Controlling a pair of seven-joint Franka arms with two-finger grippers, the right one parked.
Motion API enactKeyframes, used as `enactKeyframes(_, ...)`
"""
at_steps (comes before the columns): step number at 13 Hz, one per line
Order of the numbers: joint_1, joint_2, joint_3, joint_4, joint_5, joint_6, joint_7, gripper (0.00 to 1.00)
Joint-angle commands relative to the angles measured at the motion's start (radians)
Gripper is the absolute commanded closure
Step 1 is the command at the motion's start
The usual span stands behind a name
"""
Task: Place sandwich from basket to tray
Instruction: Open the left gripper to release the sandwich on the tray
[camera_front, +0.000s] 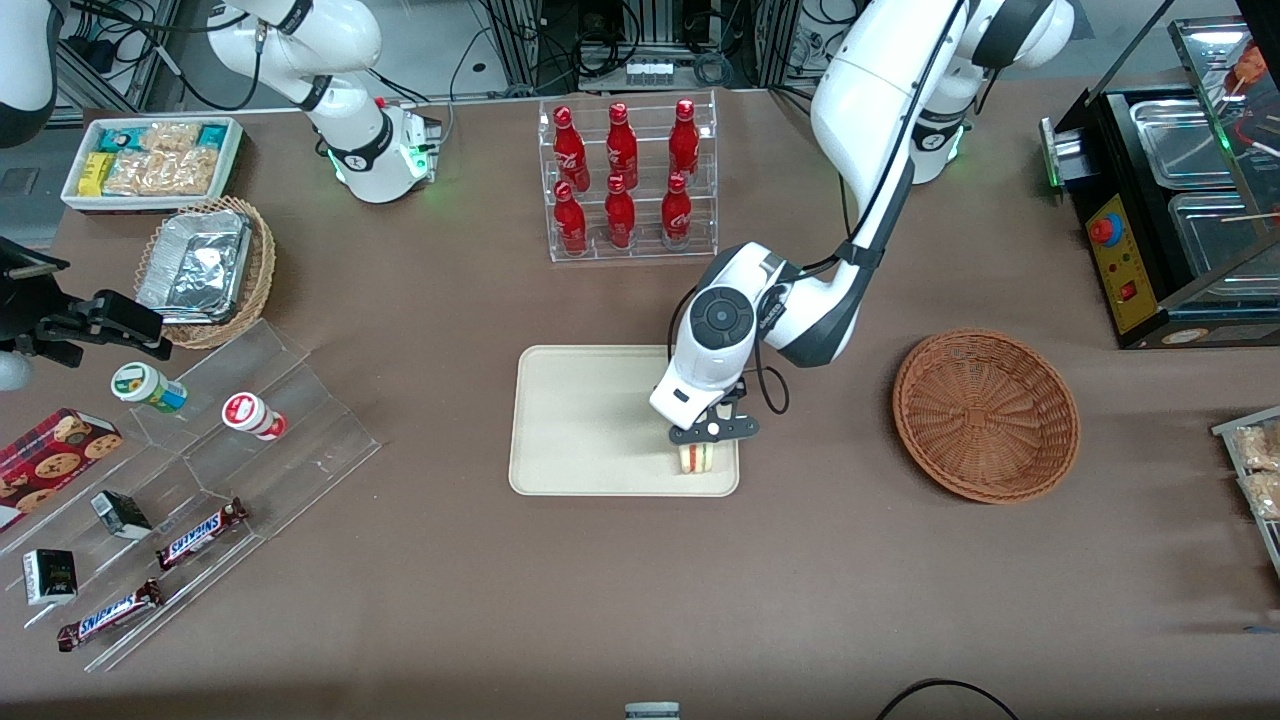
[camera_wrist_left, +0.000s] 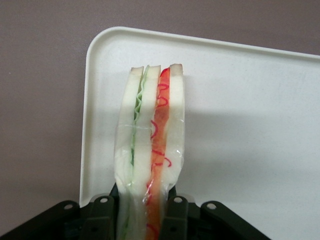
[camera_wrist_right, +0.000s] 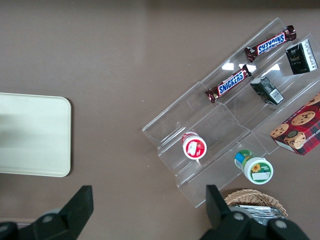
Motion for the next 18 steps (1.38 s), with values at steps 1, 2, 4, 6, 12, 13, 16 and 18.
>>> enactKeyframes(1, -0.016, 0.016, 0.008, 0.029, 0.001, 0.007, 0.01, 0.64)
enactKeyframes(2, -0.014, 0.017, 0.005, 0.029, 0.001, 0.007, 0.01, 0.62)
enactKeyframes(4, -0.016, 0.022, 0.004, 0.029, 0.001, 0.014, 0.008, 0.5)
enactKeyframes(6, -0.014, 0.02, 0.005, 0.029, 0.001, 0.04, 0.007, 0.31)
enactKeyframes(12, 0.01, -0.085, 0.019, 0.022, 0.001, -0.074, 0.008, 0.03)
enactKeyframes(13, 0.041, -0.127, 0.022, 0.025, 0.001, -0.155, 0.011, 0.01)
enactKeyframes(16, 0.136, -0.249, 0.022, 0.016, 0.008, -0.271, 0.011, 0.0)
enactKeyframes(18, 0.176, -0.308, 0.024, 0.015, 0.016, -0.317, 0.013, 0.0)
